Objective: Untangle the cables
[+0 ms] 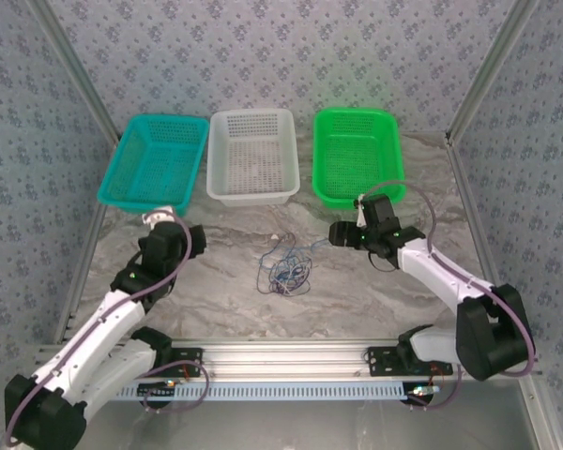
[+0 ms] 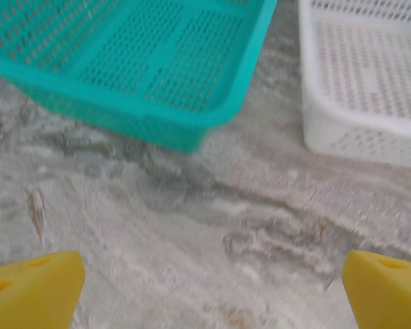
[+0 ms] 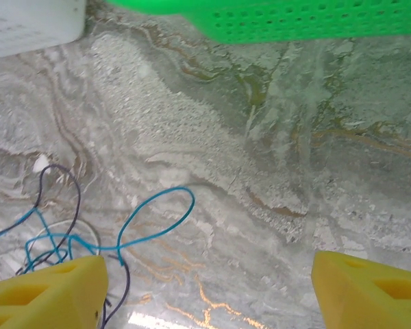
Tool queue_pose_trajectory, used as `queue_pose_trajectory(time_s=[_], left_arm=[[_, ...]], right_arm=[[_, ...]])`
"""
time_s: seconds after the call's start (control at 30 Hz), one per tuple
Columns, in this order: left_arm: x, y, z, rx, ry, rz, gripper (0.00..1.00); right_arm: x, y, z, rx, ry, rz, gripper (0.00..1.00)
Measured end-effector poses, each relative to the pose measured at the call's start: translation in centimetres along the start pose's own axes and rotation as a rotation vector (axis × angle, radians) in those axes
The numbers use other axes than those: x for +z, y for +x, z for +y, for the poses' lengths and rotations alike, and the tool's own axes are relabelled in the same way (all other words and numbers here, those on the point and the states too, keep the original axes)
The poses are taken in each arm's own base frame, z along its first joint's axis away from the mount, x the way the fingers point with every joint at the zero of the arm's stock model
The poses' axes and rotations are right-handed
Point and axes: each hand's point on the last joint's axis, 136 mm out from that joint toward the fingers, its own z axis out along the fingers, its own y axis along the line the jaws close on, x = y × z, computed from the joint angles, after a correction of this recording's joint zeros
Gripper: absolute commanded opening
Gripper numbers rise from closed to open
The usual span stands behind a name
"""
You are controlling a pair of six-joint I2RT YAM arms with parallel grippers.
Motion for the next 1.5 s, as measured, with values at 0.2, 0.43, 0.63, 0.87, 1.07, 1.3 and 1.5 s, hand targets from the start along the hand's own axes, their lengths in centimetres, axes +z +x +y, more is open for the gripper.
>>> queue_pose_trajectory(time_s=[0.2,0.43,0.63,0.87,1.07,1.3,1.5], left_arm=[[3.1,-6.1,1.6,-0.083,-0.042,0.014,0.90],[9.6,-5.3,0.4,0.002,-0.021,0.185,0.76],[13.5,-3.1,-0.9,0.067,0.012,0.287,0.75],[16.7,-3.2,-1.9,0.101,0.025,0.325,0.64],[17.2,-2.0,-2.1,0.111,0.038,0.367,0.40],[17.0,-1.2,-3.9,0.131,0.091,0.385,0.24],[16.3,-0.6,-6.3,0.186,0.122,0.382,0.12]], right_arm=[[-0.5,-5.4,1.8,-0.004,0.006,-0.069,0.82],[2.7,-11.2,3.7,-0.056,0.054,-0.072,0.82],[6.9,-13.0,3.9,-0.085,0.092,-0.015,0.82],[9.6,-12.9,3.2,-0.092,0.143,0.049,0.75],[9.8,-12.0,2.5,-0.098,0.170,0.091,0.54],[9.2,-10.2,1.4,-0.104,0.199,0.104,0.34],[7.3,-8.2,0.0,-0.097,0.239,0.114,0.30]])
